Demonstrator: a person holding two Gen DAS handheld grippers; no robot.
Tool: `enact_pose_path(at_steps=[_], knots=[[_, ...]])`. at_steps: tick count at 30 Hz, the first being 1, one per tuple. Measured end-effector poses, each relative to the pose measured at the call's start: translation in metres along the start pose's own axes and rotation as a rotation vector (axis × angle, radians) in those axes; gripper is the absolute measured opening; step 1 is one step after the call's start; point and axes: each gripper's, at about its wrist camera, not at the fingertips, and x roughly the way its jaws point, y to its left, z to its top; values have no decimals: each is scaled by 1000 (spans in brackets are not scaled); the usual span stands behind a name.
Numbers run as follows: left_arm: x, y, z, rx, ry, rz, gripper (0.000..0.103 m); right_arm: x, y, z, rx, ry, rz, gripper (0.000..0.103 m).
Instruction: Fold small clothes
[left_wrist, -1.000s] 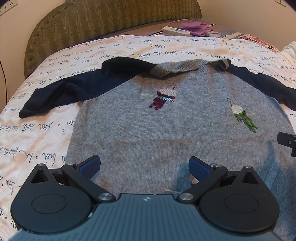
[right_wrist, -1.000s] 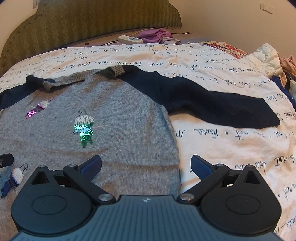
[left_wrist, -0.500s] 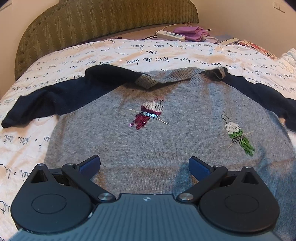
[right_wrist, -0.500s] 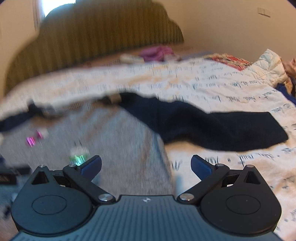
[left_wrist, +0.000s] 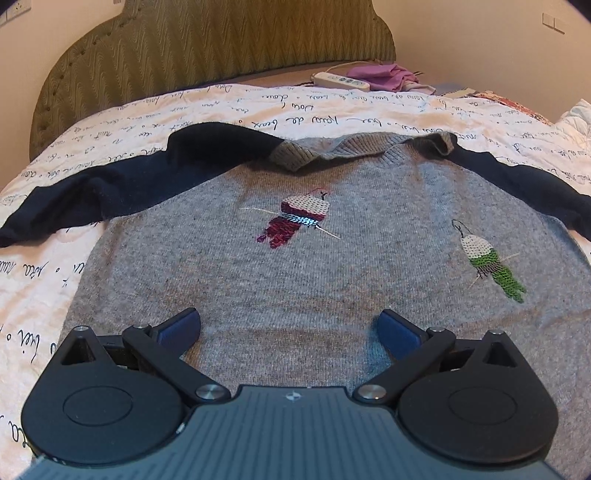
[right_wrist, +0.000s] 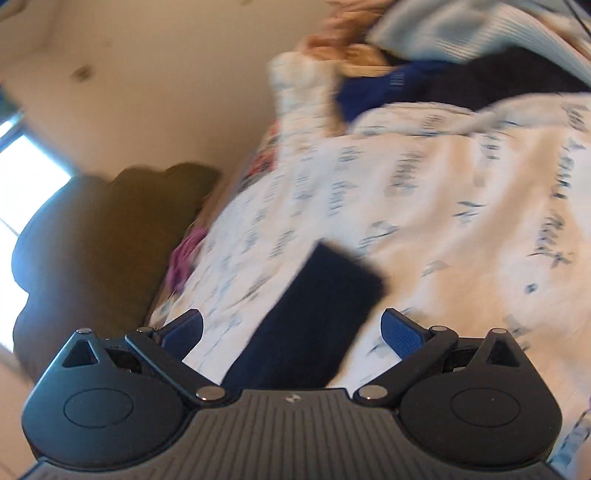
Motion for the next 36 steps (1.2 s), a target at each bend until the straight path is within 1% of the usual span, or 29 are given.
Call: enact_pose_path(at_steps=[1,3,4,6,7,8,9,10,11,13,15,16,19,21,23,24,26,27,28,29,31,33,34,36], knots=[[0,0,-1,-1,-7,1,103,4,-10,4,30,-1,-12,102],[1,0,-2,-4,-17,3,103,9,-23,9,70,-9,-21,96],[1,0,-3,-5,-19,4,103,12,-24,10,68,-12,-22,93],[2,0,-3,-4,-24,8,103,19,-19,12,15,-13,-26,91],[2,-1,-3,-3,-26,10,103,23,-15,12,-15,-14,-36,84],[2,-1,-3,-1,-27,10,103,26,-12,12,-38,-12,-49,71],[3,-1,-3,-1,-28,10,103,30,-9,11,-62,-10,-63,63],[3,-1,-3,-3,-28,9,103,32,-7,10,-81,-3,-66,44],[3,-1,-3,-4,-29,8,103,36,-8,10,-87,15,-58,28],[3,-1,-3,-4,-31,8,103,42,-12,6,-71,50,-50,25],[4,0,-3,-3,-30,5,103,45,-11,2,-97,47,-55,16],[3,0,-2,-3,-29,3,103,45,-9,1,-105,49,-47,8],[-2,2,3,0,-29,-22,102,37,6,-2,-129,25,-7,7],[-12,10,12,-31,-46,-89,102,28,29,-6,-170,11,51,7],[-24,22,22,-118,-80,-170,102,14,60,-17,-227,18,147,7],[-28,30,28,-186,-98,-237,103,8,77,-26,-258,32,200,7],[-28,45,35,-337,-102,-384,103,-4,109,-52,-314,83,314,7],[-25,51,37,-412,-91,-453,103,-8,124,-68,-336,124,368,7],[-18,57,38,-507,-71,-544,103,-10,138,-85,-362,170,416,7],[-10,60,38,-580,-51,-615,103,-13,153,-105,-396,214,460,7],[5,59,38,-683,-8,-694,102,-10,174,-141,-444,293,513,7],[20,55,39,-776,36,-768,102,0,188,-174,-467,358,533,7],[27,52,41,-811,56,-807,102,6,193,-188,-473,382,533,7],[39,45,45,-840,93,-846,102,16,197,-210,-464,423,532,7]])
